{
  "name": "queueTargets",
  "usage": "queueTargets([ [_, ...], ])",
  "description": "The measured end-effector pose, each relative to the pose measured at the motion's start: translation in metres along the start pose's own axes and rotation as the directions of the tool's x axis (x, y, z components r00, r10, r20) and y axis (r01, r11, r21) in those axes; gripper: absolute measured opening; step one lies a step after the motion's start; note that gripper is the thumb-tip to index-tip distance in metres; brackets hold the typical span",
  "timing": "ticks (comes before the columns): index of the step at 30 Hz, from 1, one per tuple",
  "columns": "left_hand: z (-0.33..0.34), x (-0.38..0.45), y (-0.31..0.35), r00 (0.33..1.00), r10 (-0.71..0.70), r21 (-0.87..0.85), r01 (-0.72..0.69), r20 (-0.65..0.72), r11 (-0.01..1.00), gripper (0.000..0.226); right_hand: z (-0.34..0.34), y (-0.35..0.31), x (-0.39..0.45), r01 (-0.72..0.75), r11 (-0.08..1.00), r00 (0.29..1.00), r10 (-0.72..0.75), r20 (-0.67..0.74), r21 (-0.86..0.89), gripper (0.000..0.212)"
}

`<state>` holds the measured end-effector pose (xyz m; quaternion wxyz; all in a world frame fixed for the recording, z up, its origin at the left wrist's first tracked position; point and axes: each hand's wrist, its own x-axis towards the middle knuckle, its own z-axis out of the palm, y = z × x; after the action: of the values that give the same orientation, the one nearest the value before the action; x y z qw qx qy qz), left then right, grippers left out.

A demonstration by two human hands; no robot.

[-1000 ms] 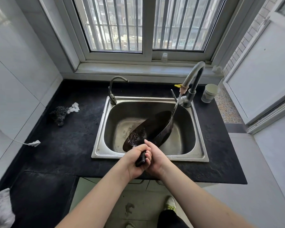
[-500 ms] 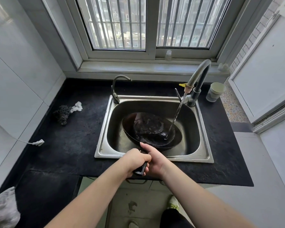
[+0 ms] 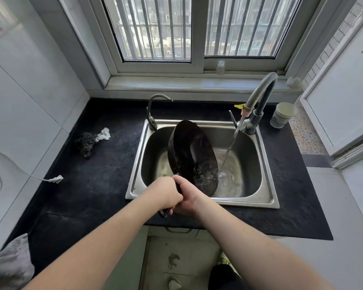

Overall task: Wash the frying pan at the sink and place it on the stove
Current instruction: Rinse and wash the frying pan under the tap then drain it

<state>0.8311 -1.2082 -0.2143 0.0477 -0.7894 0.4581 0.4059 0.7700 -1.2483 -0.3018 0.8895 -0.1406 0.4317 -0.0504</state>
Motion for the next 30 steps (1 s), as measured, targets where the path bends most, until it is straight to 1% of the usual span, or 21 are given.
queueTargets([
  [2,-0.011,-0.003,0.001,1.0,-0.01,0.144,0.009,0.001,0.99,0.024,0.009,0.0,0.003,0.009,0.999,1.0,-0.009,0.016,0.037,0.025],
  [4,-0.024,-0.005,0.001,1.0,-0.015,0.287,0.009,0.017,0.958,0.028,0.019,-0.001,0.006,0.021,0.996,0.997,-0.027,0.066,0.088,0.025],
  [6,-0.039,-0.005,0.0,1.0,0.013,0.426,-0.012,0.0,0.905,0.029,0.031,-0.005,0.011,0.036,0.989,0.989,-0.055,0.135,0.142,0.026],
  [7,-0.046,-0.005,0.0,0.999,0.041,0.488,-0.024,-0.024,0.872,0.028,0.038,-0.007,0.012,0.048,0.984,0.984,-0.076,0.163,0.172,0.031],
  [9,-0.06,-0.005,-0.001,0.994,0.088,0.598,-0.033,-0.064,0.801,0.025,0.05,-0.013,0.014,0.079,0.972,0.974,-0.123,0.19,0.222,0.042],
  [11,-0.071,-0.004,0.0,0.993,0.089,0.674,-0.009,-0.084,0.739,0.022,0.057,-0.019,0.015,0.105,0.965,0.969,-0.153,0.193,0.242,0.041],
  [13,-0.078,-0.002,0.002,0.992,0.068,0.699,0.029,-0.11,0.715,0.012,0.061,-0.023,0.013,0.099,0.959,0.972,-0.15,0.179,0.264,0.035],
  [15,-0.082,0.001,0.004,0.987,0.079,0.732,0.051,-0.141,0.679,0.007,0.063,-0.026,0.012,0.102,0.962,0.976,-0.146,0.161,0.253,0.036],
  [18,-0.082,0.003,0.006,0.981,0.125,0.785,0.042,-0.15,0.618,0.018,0.065,-0.03,0.012,0.16,0.973,0.978,-0.179,0.106,0.165,0.047],
  [20,-0.077,0.004,0.007,0.979,0.144,0.797,0.031,-0.147,0.603,0.025,0.062,-0.03,0.01,0.179,0.975,0.98,-0.189,0.066,0.131,0.048],
  [22,-0.071,0.005,0.012,0.972,0.175,0.808,0.024,-0.156,0.588,0.028,0.055,-0.028,0.007,0.196,0.973,0.976,-0.205,0.067,0.121,0.043],
  [25,-0.064,0.005,0.023,0.947,0.259,0.81,0.003,-0.19,0.586,0.029,0.04,-0.028,0.003,0.228,0.969,0.968,-0.236,0.082,0.099,0.028],
  [28,-0.063,0.005,0.033,0.905,0.363,0.815,-0.032,-0.222,0.579,0.021,0.029,-0.032,-0.003,0.236,0.965,0.966,-0.246,0.081,0.118,0.023],
  [30,-0.064,0.003,0.038,0.882,0.405,0.8,-0.056,-0.24,0.597,0.014,0.022,-0.036,-0.009,0.238,0.958,0.964,-0.253,0.082,0.159,0.014],
])
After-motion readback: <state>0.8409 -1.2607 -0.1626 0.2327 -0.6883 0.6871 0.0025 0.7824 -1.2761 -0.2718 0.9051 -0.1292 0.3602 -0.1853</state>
